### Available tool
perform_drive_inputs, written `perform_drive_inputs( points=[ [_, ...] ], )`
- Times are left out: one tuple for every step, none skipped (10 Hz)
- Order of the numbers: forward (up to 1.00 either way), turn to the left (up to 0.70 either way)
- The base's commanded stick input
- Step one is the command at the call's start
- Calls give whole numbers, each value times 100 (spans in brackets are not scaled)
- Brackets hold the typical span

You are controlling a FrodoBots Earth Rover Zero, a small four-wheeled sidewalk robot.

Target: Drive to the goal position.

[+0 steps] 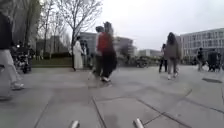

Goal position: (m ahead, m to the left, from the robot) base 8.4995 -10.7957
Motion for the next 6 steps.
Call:
perform_drive_inputs(
  points=[
    [0, -8],
    [0, -7],
    [2, -6],
    [5, -5],
    [6, -1],
    [5, -1]
  ],
)
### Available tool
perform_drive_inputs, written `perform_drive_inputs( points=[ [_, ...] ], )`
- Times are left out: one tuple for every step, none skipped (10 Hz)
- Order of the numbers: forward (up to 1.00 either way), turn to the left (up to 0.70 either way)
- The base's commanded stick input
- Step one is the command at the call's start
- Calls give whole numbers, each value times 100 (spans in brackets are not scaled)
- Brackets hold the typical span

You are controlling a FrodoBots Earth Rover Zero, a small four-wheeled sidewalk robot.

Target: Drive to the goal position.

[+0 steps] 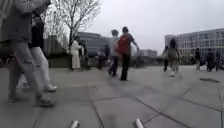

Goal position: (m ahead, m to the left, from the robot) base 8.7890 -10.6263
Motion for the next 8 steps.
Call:
perform_drive_inputs(
  points=[
    [5, -3],
    [6, -3],
    [7, -1],
    [8, -1],
    [6, -3],
    [1, -4],
    [2, -4],
    [4, -4]
  ],
)
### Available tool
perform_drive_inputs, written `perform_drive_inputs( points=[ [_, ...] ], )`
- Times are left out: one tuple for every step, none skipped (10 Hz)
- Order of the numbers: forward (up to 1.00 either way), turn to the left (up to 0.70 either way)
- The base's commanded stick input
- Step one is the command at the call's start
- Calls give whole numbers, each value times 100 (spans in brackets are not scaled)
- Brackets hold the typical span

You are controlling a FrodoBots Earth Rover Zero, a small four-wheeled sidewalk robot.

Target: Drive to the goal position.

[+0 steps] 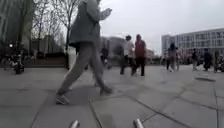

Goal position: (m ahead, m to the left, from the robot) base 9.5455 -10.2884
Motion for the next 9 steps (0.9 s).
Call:
perform_drive_inputs(
  points=[
    [14, -2],
    [33, -2],
    [48, -3],
    [57, -3],
    [66, -2],
    [74, -15],
    [75, -32],
    [75, -37],
    [75, -37]
  ],
)
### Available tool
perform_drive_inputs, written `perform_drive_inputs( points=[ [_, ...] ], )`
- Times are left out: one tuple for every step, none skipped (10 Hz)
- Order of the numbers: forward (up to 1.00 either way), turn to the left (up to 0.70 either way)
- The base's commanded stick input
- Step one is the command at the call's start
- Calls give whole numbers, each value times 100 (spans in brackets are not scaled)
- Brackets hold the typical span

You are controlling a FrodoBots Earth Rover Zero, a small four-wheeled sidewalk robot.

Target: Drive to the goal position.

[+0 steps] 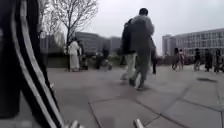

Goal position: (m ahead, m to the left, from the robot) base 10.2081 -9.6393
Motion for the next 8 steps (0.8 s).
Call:
perform_drive_inputs(
  points=[
    [75, -38],
    [76, -38],
    [76, -38],
    [76, -38],
    [76, -38],
    [76, -22],
    [76, -2],
    [76, -3]
  ],
)
